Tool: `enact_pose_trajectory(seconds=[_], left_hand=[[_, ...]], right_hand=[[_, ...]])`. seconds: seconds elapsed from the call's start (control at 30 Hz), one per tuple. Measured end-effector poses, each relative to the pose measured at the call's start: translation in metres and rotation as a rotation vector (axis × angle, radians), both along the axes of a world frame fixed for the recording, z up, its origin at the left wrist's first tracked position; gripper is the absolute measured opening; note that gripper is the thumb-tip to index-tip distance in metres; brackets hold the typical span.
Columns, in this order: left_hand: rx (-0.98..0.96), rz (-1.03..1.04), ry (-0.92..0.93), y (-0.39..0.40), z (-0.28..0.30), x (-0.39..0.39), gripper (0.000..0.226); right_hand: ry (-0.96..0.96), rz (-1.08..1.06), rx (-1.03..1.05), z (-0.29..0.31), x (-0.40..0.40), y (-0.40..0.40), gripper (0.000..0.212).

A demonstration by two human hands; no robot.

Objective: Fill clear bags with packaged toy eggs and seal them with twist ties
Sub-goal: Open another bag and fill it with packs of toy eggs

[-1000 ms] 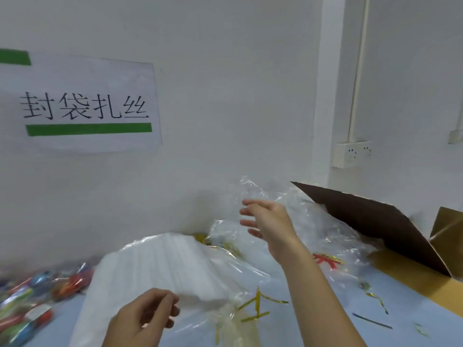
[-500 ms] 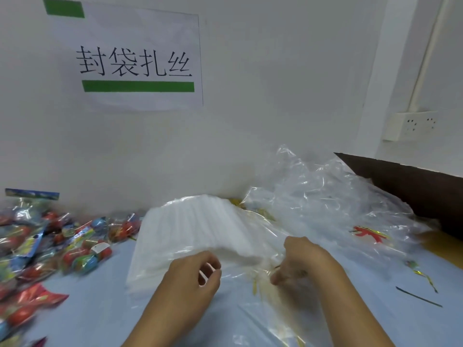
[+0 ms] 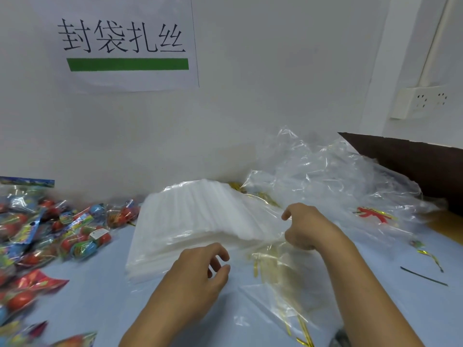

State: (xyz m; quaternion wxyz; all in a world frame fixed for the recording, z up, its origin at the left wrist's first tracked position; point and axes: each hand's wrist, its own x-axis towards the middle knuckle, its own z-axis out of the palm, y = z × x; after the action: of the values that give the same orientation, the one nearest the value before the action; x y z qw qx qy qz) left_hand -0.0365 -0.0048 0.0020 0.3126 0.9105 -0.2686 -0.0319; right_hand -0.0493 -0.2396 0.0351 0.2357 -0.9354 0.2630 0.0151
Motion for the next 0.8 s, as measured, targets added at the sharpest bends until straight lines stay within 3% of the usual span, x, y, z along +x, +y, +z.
enact_pose_trajectory(seconds=[0.1,0.23,0.37,0.47,0.53,0.7,0.8], left_hand=[[-0.009,0.005,-0.001,-0.001,0.001,-0.001,0.006],[-0.073,0.039,-0.020,-0.003,0.003,-0.003,0.007],[-0.283,0.113,-0.036,-0.007,0.006,0.000,0.009],[-0.442,0.193,0.002,-0.008,0.009,0.002,0.013],[-0.548,0.245,0.095,-0.008,0.013,0.002,0.020],[-0.975,0.303,0.579,-0.001,0.025,0.009,0.060],[-1.190,0.104,0.818,0.013,0.029,0.012,0.078]], right_hand=[[-0.057,0.012,0.001,0.004,-0.002,-0.002,0.042],[-0.313,-0.015,0.088,-0.001,0.003,0.004,0.047],[-0.766,-0.056,0.014,0.010,0.007,0.007,0.041],[-1.158,-0.051,0.218,0.026,0.004,0.023,0.036],[-1.294,0.013,0.435,0.034,0.001,0.045,0.035],[-1.262,0.327,0.701,0.040,-0.005,0.102,0.037],[-1.115,0.569,0.661,0.032,-0.009,0.133,0.038]])
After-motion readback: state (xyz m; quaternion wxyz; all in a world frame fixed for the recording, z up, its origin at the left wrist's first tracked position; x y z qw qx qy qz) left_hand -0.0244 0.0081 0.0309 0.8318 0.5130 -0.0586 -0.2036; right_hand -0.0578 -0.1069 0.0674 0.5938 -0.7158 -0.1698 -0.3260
